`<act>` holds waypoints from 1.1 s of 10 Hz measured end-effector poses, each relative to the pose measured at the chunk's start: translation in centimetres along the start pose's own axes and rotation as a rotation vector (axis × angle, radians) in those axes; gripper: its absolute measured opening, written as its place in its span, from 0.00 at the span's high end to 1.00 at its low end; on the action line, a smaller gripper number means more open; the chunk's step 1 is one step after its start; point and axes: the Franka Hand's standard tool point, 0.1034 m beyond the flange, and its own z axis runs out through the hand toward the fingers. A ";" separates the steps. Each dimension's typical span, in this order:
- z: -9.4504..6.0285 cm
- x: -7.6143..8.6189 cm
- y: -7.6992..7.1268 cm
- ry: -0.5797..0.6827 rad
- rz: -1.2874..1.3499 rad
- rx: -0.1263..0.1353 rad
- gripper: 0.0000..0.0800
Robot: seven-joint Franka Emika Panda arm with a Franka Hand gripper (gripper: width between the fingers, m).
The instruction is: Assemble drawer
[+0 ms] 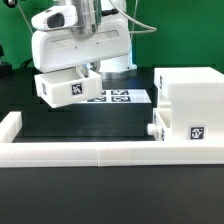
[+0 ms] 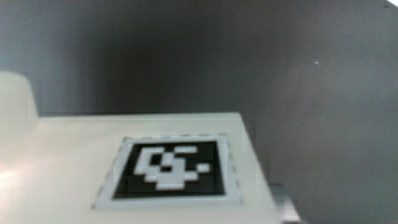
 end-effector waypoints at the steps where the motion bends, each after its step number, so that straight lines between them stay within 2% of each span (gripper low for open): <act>1: 0.1 -0.1 0.0 -0.001 -0.091 0.001 0.95; 2: 0.4 0.2 0.2 -0.006 -0.236 0.007 0.95; 3: 0.4 1.3 0.9 -0.006 -0.370 0.009 0.95; 4: 0.1 2.6 1.4 -0.003 -0.476 0.005 0.95; 6: -0.1 4.4 2.0 0.005 -0.664 -0.014 0.95; 7: -0.3 4.7 2.1 0.003 -0.786 -0.027 0.95; 11: -0.1 4.3 2.5 -0.022 -1.038 -0.032 0.95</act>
Offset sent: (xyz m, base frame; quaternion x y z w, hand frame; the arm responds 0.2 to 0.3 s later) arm 0.0556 0.0087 0.0047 0.0121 0.0083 -0.3263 0.9452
